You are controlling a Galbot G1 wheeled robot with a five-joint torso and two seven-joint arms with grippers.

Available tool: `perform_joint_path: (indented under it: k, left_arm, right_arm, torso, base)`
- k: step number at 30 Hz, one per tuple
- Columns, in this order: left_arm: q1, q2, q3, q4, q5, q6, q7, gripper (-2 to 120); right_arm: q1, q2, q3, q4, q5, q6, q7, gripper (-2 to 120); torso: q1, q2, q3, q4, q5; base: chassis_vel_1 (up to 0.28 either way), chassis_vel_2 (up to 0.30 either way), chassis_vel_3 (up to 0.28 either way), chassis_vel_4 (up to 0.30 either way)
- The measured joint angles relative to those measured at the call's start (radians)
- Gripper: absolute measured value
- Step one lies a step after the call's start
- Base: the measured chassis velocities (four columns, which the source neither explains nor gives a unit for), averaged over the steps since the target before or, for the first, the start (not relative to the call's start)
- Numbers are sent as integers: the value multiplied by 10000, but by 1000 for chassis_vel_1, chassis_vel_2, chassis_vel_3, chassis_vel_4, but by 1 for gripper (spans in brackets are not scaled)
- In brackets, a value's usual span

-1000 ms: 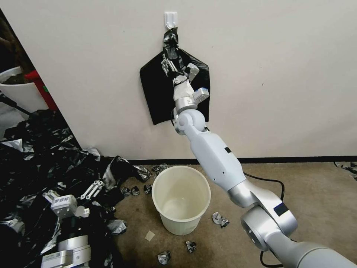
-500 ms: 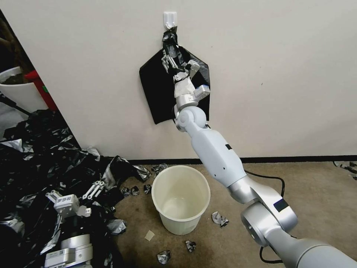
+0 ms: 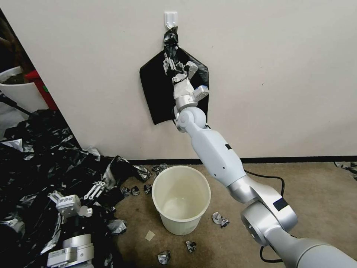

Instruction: Place a trash bag onto the trash bin.

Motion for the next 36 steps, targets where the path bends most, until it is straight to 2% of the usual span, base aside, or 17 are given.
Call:
perform_joint_path:
  k: [3, 10, 12, 14, 17, 20, 27, 30, 32, 34, 36]
  left_arm:
    - [-23, 0, 18, 23, 17, -1, 0, 100]
    - [-23, 0, 19, 28, 29, -6, 0, 100]
    - [3, 0, 16, 28, 31, -24, 0, 100]
    - [13, 0, 16, 25, 31, -27, 0, 100]
    - [68, 0, -1, -25, 34, -42, 0, 100]
    - [90, 0, -16, -40, 34, -52, 0, 100]
    - [135, 0, -41, -68, 33, -71, 0, 100]
    - [148, 0, -58, -68, 34, -73, 0, 100]
    - [149, 0, -61, -67, 35, -73, 0, 100]
    - [154, 4, -82, -55, 36, -72, 0, 100]
    - [156, 9, -88, -49, 37, -72, 0, 100]
  right_arm:
    - [8, -9, 61, -21, 227, 121, -157, 34]
    - [34, -7, 151, -41, 473, 158, -230, 32]
    - [37, -8, 199, -53, 534, 160, -219, 24]
    - [37, -9, 216, -53, 547, 162, -217, 22]
    - [17, -9, 265, -27, 646, 206, -395, 7]
    - [-26, -9, 293, 12, 749, 235, -570, 2]
    - [-372, -9, 313, 428, 1637, 256, -1931, 0]
    - [-690, -9, 295, 625, 2245, 145, -3471, 0]
    - [-727, -9, 291, 626, 2287, 132, -3641, 0]
    - [-944, -9, 285, 614, 2637, 48, -4917, 0]
    - [-988, -9, 288, 600, 2707, 23, -5181, 0]
  torso:
    - [1, 0, 0, -6, 1]
    - [1, 0, 0, -4, 1]
    - [1, 0, 0, -4, 1]
    - [1, 0, 0, -5, 1]
    - [1, 0, 0, -5, 1]
    - [1, 0, 0, -5, 1]
    - [1, 0, 0, -4, 1]
    - [1, 0, -1, -4, 1]
    - [1, 0, 0, -4, 1]
    - [1, 0, -1, -4, 1]
    - [1, -1, -1, -4, 0]
  base:
    - [0, 0, 0, 0]
    - [0, 0, 0, 0]
    - [0, 0, 0, 0]
    - [0, 0, 0, 0]
    - [0, 0, 0, 0]
    - [0, 0, 0, 0]
    - [0, 0, 0, 0]
    - [0, 0, 0, 0]
    - [0, 0, 0, 0]
    - [0, 0, 0, 0]
    - [0, 0, 0, 0]
